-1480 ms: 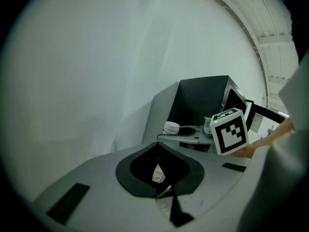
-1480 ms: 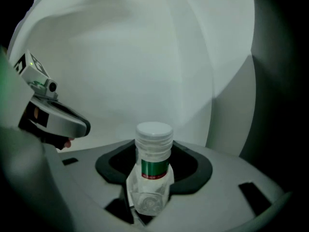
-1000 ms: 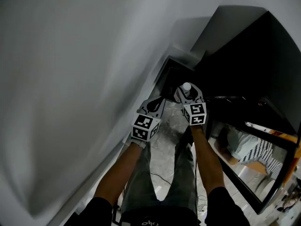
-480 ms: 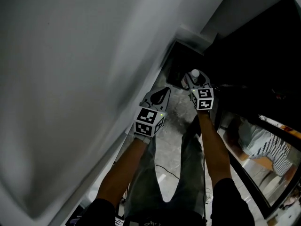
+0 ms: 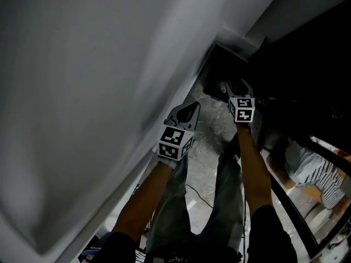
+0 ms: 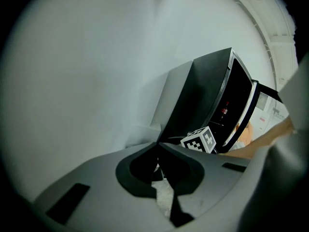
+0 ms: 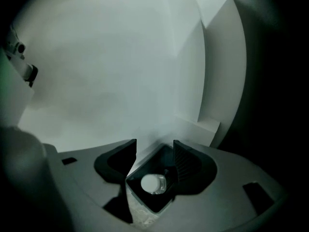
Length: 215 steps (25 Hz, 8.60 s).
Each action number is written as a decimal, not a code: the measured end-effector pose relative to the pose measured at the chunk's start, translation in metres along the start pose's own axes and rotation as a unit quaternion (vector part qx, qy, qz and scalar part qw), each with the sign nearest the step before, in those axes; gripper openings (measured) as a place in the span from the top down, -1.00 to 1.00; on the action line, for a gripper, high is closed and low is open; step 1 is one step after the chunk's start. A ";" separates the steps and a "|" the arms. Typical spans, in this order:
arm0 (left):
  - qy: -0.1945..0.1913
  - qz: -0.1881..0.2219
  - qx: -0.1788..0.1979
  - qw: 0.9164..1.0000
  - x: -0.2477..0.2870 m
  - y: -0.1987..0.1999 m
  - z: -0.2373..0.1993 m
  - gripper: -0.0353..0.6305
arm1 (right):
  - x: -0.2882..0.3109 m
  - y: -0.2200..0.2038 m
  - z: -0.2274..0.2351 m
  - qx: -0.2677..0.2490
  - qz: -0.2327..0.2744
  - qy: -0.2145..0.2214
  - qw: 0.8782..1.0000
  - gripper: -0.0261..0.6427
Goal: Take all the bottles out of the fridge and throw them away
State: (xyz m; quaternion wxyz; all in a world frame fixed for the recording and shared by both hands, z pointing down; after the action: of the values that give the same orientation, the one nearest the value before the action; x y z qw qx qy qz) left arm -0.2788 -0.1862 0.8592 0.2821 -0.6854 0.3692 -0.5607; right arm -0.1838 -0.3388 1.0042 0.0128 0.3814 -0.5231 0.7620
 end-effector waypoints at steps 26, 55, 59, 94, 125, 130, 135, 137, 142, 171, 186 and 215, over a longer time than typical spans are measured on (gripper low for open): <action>-0.151 0.077 0.068 0.983 -0.163 0.210 0.197 0.87 | -0.421 0.224 -0.105 0.048 0.198 -0.089 0.975 0.90; -0.312 0.119 0.161 0.929 -0.208 0.247 0.509 0.87 | -0.749 0.163 -0.016 0.076 0.263 -0.247 0.929 0.90; -0.319 0.118 0.169 0.925 -0.210 0.246 0.515 0.88 | -0.755 0.159 -0.016 0.079 0.266 -0.255 0.926 0.90; -0.313 0.097 0.189 0.926 -0.175 0.230 0.501 0.87 | -0.697 0.150 0.014 0.084 0.248 -0.235 0.936 0.90; -0.318 0.105 0.177 0.925 -0.049 0.178 0.426 0.88 | -0.507 0.100 0.154 0.114 0.224 -0.306 0.918 0.42; -0.318 0.119 0.166 0.926 -0.006 0.155 0.418 0.88 | -0.463 0.074 0.211 0.131 0.230 -0.320 0.910 0.12; -0.309 0.127 0.173 0.927 0.029 0.138 0.410 0.87 | -0.430 0.061 0.254 0.129 0.227 -0.338 0.904 0.02; -0.304 0.128 0.173 0.928 0.040 0.134 0.407 0.87 | -0.420 0.058 0.269 0.130 0.223 -0.349 0.901 -0.02; -0.292 0.130 0.177 0.931 0.069 0.130 0.413 0.87 | -0.411 0.055 0.303 0.141 0.246 -0.362 0.888 -0.06; -0.276 0.152 0.171 0.933 0.076 0.126 0.428 0.87 | -0.407 0.050 0.265 0.095 0.259 -0.308 0.911 0.00; -0.248 0.106 0.159 0.950 -0.071 0.207 0.404 0.87 | -0.515 0.114 0.106 0.112 0.240 -0.243 0.933 0.00; -0.118 0.159 0.092 0.976 -0.217 0.308 0.256 0.87 | -0.562 0.300 -0.080 -0.002 0.260 -0.082 0.962 0.00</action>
State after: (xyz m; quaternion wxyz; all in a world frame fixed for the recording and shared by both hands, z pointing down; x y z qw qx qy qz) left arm -0.1086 -0.1895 0.4369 0.4714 -0.6500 0.3846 -0.4554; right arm 0.0434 -0.1966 0.4211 -0.2277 0.2935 -0.6053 0.7040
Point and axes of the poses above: the fingertips, and each gripper's own axes: x forward along the fingers, z to its right, y out of its top, the point moved 1 cm from there along -x, backward along the fingers, and after that the axes turned 9 degrees about y, right-handed, at the moved point
